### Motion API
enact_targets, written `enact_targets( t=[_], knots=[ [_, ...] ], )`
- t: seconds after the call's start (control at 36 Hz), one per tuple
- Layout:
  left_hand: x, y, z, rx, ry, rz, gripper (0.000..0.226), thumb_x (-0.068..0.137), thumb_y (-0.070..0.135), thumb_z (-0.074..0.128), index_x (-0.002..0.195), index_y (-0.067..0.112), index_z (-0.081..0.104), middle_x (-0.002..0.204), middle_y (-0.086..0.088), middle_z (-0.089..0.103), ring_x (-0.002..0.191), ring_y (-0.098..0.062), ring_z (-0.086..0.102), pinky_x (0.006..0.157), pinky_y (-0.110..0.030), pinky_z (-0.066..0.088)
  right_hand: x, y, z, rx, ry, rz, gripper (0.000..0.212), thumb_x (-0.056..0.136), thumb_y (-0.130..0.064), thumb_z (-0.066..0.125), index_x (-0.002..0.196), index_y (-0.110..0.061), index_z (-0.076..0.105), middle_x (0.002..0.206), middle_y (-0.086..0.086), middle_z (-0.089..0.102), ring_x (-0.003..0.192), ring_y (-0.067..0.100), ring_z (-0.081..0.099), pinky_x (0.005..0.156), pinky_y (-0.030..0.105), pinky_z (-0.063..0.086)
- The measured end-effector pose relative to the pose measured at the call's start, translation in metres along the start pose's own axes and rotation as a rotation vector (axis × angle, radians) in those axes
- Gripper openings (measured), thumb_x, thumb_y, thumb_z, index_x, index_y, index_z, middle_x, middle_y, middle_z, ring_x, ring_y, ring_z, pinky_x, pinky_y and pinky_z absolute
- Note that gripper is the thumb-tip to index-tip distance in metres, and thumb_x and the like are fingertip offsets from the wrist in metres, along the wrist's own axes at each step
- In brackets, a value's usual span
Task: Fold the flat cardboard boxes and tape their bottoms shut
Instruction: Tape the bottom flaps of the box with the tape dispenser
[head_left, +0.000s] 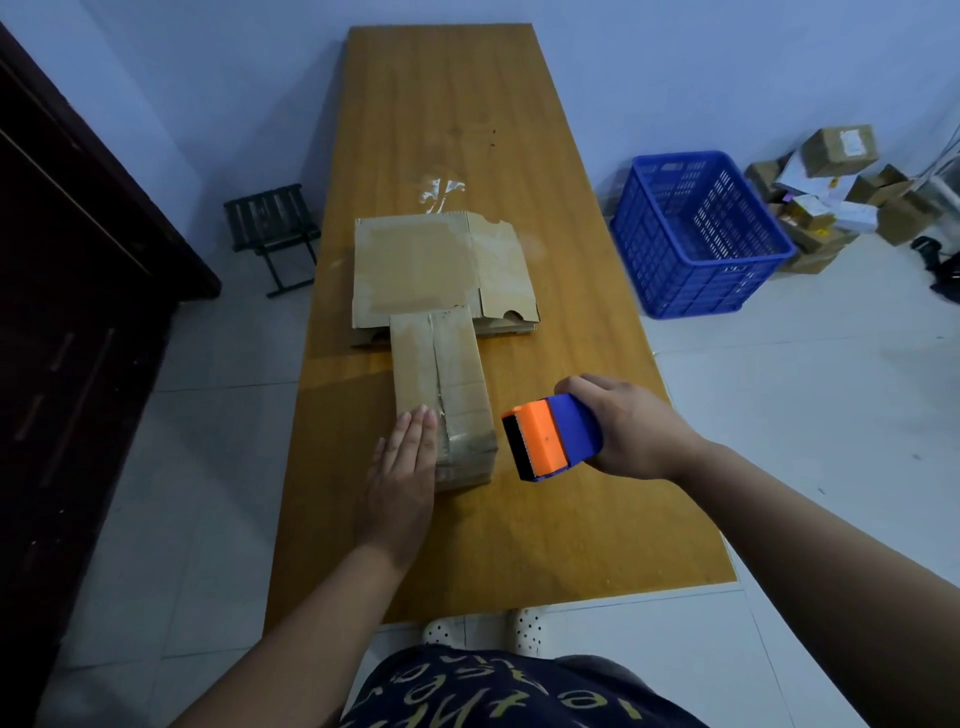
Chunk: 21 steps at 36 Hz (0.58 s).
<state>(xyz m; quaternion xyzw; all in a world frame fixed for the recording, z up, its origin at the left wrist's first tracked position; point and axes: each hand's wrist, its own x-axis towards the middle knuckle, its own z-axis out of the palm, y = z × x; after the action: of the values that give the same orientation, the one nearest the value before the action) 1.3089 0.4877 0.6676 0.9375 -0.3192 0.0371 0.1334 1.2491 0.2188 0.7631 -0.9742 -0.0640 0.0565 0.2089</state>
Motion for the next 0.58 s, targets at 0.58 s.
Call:
enact_targets(
  t=[0.58],
  knots=[
    [0.0, 0.002, -0.004, 0.008, -0.021, -0.018, 0.109, 0.056, 0.006, 0.089, 0.144, 0.003, 0.025, 0.142, -0.017, 0.047, 0.132, -0.028, 0.034, 0.1, -0.046, 0.034, 0.001, 0.007, 0.023, 0.095, -0.106, 0.192, 0.057, 0.078, -0.016, 0.075, 0.124, -0.028, 0.042, 0.104, -0.01, 0.053, 0.093, 0.009, 0.054, 0.076, 0.023, 0.042]
  ],
)
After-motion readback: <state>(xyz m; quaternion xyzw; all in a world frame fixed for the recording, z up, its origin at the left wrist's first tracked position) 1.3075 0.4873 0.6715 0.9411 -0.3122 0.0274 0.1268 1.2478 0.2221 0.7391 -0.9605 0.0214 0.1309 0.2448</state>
